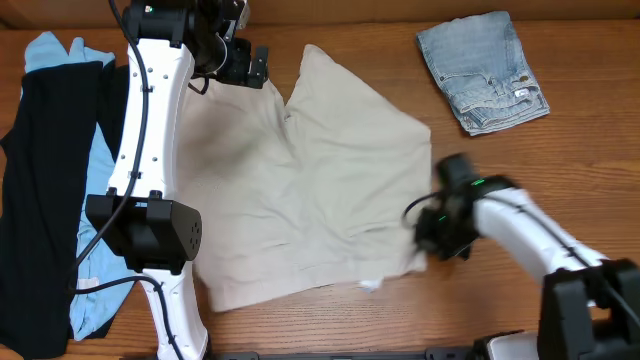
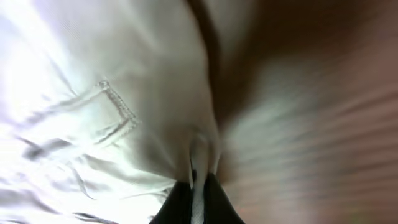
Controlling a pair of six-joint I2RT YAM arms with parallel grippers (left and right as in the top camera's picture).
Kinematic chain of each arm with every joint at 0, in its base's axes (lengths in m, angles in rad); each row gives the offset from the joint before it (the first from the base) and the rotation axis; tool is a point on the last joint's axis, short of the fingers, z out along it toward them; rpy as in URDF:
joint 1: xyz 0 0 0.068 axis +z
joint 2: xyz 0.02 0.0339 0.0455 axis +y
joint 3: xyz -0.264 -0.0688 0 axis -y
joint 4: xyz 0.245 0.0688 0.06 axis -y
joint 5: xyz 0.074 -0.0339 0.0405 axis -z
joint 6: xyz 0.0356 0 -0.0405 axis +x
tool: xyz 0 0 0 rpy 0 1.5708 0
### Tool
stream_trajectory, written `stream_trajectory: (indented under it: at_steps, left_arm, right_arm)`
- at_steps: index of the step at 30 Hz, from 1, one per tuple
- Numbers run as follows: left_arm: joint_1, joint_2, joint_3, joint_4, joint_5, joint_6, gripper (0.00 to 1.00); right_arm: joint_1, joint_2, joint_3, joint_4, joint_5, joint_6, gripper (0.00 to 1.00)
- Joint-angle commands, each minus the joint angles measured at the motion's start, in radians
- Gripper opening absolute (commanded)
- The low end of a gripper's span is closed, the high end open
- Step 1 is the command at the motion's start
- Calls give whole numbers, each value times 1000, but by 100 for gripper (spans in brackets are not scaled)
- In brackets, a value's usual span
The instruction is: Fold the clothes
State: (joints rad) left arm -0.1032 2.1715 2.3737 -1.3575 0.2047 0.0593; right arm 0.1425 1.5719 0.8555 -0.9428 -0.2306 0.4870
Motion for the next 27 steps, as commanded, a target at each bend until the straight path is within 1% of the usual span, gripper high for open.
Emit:
stream_trajectory:
  at_steps: [1, 3, 6, 7, 9, 10, 11, 13, 15, 18, 19, 20, 23, 27]
  left_arm:
    - [-3, 0, -29, 19, -5, 21, 100]
    - [-4, 0, -58, 41, -5, 44, 100]
    - [-14, 0, -122, 95, -2, 85, 100]
    - [-19, 0, -151, 120, -2, 102, 100]
    - [-30, 0, -218, 175, -2, 144, 100]
    - [-36, 0, -246, 199, -2, 164, 100]
    - [-42, 0, -283, 234, -2, 191, 100]
    - [-54, 0, -352, 309, -1, 241, 100]
    - [-63, 0, -417, 382, 12, 303, 100]
    - [-82, 0, -511, 491, 81, 431, 100]
    - [-87, 0, -529, 520, 94, 453, 100]
    - [-102, 0, -567, 599, 111, 489, 100]
    - [-132, 0, -596, 732, 110, 493, 100]
    - [-196, 9, -604, 890, 110, 439, 100]
  right_arm:
    - [-185, -8, 91, -5, 33, -183, 4]
    - [-300, -8, 132, 12, 57, -231, 4]
    - [-421, -8, 180, 47, 86, -266, 4]
    - [-458, -8, 200, 53, 80, -283, 12]
    - [-510, -8, 249, 35, 38, -283, 41]
    - [-523, -8, 275, 18, 4, -283, 51]
    - [-532, -8, 300, 1, -33, -286, 64]
    - [-532, -8, 359, -38, -120, -314, 75]
    - [-512, -8, 404, -77, -157, -315, 77]
    - [-459, -8, 441, -118, -164, -316, 77]
    - [-443, -8, 441, -120, -164, -316, 78]
    - [-403, -8, 441, -126, -163, -316, 79]
    - [-347, -8, 441, -126, -164, -314, 79]
    - [-304, -8, 441, -126, -149, -307, 79]
